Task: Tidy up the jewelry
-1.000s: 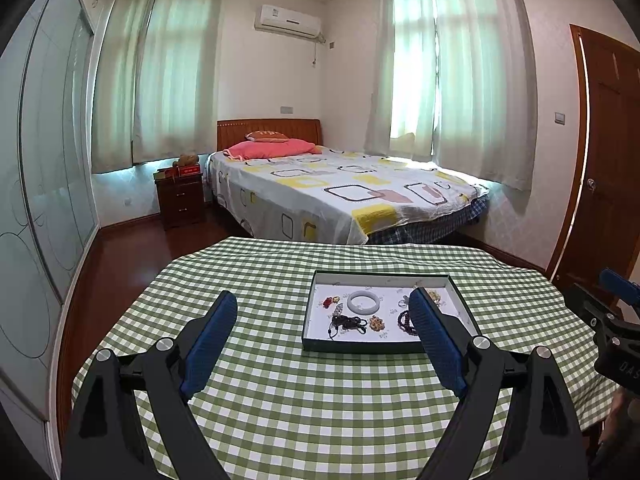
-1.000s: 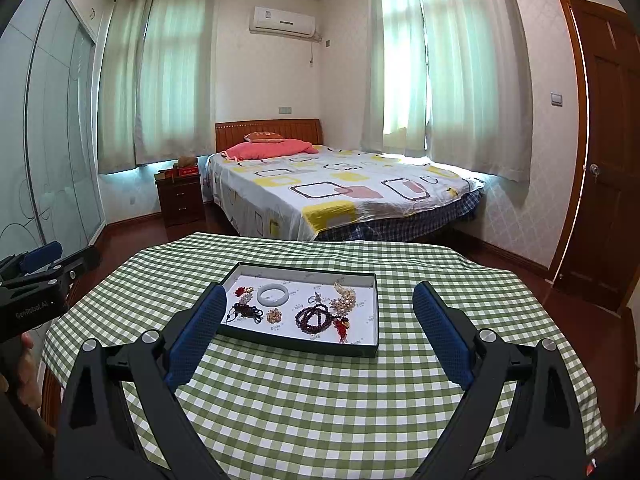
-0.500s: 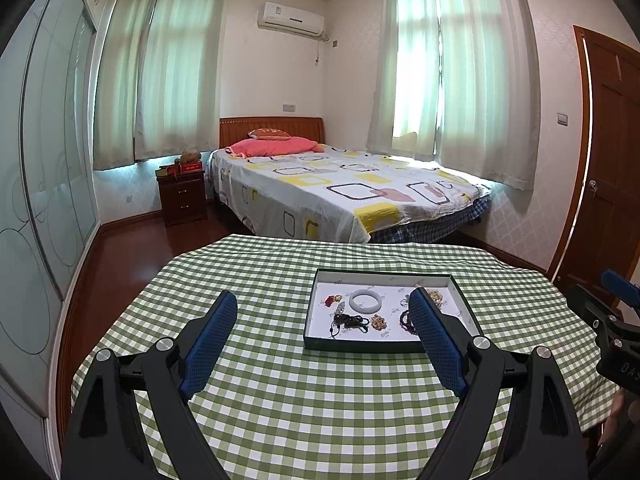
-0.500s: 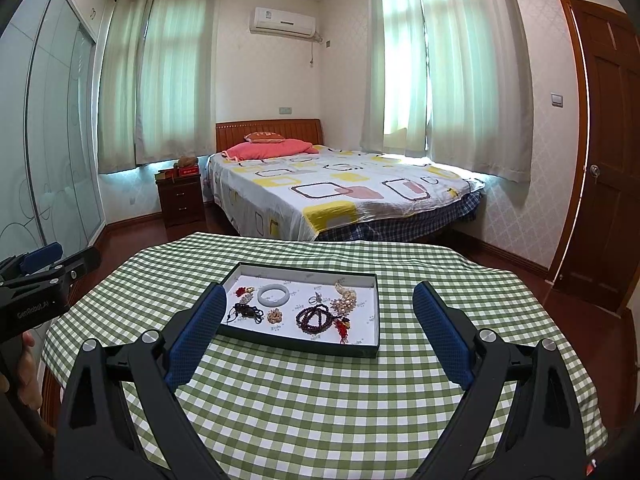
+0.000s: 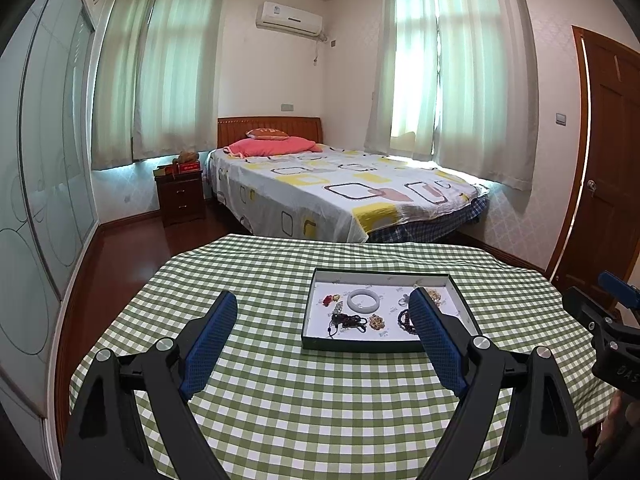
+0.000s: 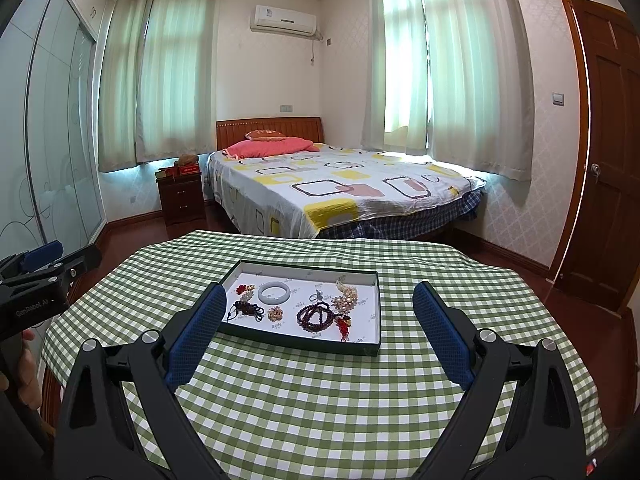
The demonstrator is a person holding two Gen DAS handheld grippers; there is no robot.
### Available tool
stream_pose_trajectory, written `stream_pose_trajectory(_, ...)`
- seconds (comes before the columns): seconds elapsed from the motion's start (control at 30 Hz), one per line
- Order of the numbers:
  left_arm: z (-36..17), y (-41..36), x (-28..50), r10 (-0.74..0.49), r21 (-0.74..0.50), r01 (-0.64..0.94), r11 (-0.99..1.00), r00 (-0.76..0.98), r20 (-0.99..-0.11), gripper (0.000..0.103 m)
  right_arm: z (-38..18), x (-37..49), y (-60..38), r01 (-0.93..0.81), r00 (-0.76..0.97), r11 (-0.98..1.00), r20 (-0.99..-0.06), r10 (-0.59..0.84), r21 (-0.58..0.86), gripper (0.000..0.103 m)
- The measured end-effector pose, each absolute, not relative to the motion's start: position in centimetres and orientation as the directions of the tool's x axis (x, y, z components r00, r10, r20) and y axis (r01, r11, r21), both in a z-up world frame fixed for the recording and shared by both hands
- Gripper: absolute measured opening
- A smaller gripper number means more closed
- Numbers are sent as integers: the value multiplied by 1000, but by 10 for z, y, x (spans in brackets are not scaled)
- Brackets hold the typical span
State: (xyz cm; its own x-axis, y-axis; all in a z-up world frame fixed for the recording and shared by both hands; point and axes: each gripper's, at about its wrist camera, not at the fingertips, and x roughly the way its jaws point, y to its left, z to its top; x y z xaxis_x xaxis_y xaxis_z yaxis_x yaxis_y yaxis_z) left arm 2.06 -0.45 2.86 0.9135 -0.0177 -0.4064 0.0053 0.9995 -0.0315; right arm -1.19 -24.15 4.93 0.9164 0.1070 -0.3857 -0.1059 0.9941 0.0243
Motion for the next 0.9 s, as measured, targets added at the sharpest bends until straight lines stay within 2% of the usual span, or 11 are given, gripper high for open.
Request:
stream_pose_trajectory(0.33,32,-9,18,-13,-4,12,1000,927,-376,85,45,-12,-239,-105,914,994,-390,107,25,92)
stream_pose_trajectory(0.73,25,-10,23,-32,-33,21,999,920,-390,85,38,-10,-240,-105,911,994,-399,107,28,92)
stream_pose_trajectory(0.9,12,-7,37,-13,-28,0,1000,898,-440,85,32,-4,-244,-97,904,995,-416,103,36,92)
